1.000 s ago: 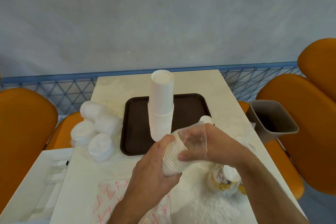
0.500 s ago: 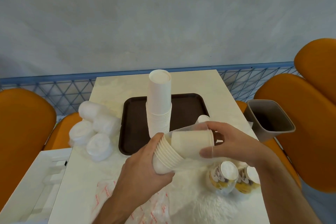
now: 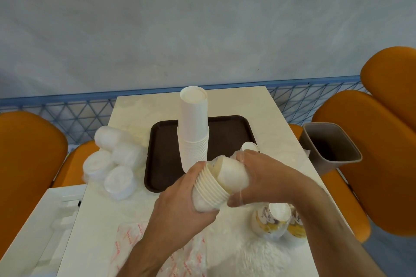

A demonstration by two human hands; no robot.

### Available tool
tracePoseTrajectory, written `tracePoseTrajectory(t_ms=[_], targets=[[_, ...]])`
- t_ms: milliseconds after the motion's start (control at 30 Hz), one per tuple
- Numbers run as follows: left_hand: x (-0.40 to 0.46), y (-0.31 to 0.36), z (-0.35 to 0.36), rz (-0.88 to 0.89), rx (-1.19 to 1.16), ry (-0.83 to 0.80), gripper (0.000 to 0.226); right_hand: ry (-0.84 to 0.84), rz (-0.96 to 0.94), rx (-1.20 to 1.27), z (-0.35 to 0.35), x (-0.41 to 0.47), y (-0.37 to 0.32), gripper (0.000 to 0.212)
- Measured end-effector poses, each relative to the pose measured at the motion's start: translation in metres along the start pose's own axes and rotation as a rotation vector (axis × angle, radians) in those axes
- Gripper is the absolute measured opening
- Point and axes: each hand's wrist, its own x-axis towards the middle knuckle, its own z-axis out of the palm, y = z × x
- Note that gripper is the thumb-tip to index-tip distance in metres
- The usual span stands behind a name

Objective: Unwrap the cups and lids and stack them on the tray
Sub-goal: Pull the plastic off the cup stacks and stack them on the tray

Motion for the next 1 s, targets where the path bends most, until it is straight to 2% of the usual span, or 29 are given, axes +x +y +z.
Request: tracePoseTrajectory(t_ms=[67,167,300,433,600,700,767,833,900,1000], targets=[[-0.001,-0.002,0.001,-0.001,-0.024,-0.031,0.082,-0.012,0.011,-0.017,0.002,0.002,0.001,0.081],[0.0,-0.005,0.004,-0.053,-0.013,0.025,0.081,-0.025,0.058,-0.041,0.005,0.001,0.008,0.084],[-0.001,-0.01,0.005,-0.02,-0.105,0.064,0.084,0.001,0.107,-0.01,0.001,0.001,0.023,0.082],[0.001,-0.013,0.003,-0.015,-0.144,0.095,0.086,0.136,0.167,-0.023,-0.007,0.012,0.049,0.079],[0.002,-0.019,-0.002,-0.05,-0.186,0.138,0.086,0.496,0.229,0.088,-0.016,0.04,0.074,0.083],[0.001,-0.021,-0.002,-0.057,-0.203,0.161,0.087,0.583,0.228,0.169,-0.016,0.063,0.083,0.082],[-0.001,-0.022,-0.001,-0.058,-0.206,0.163,0.086,0.553,0.236,0.174,-0.013,0.076,0.092,0.081],[-0.004,-0.024,0.002,-0.069,-0.209,0.16,0.087,0.454,0.261,0.166,-0.009,0.087,0.103,0.079],[-0.006,-0.027,0.004,-0.092,-0.207,0.157,0.09,0.353,0.262,0.101,-0.005,0.097,0.112,0.077],[-0.008,-0.028,0.007,-0.12,-0.202,0.151,0.093,0.289,0.238,-0.015,0.002,0.107,0.12,0.068]])
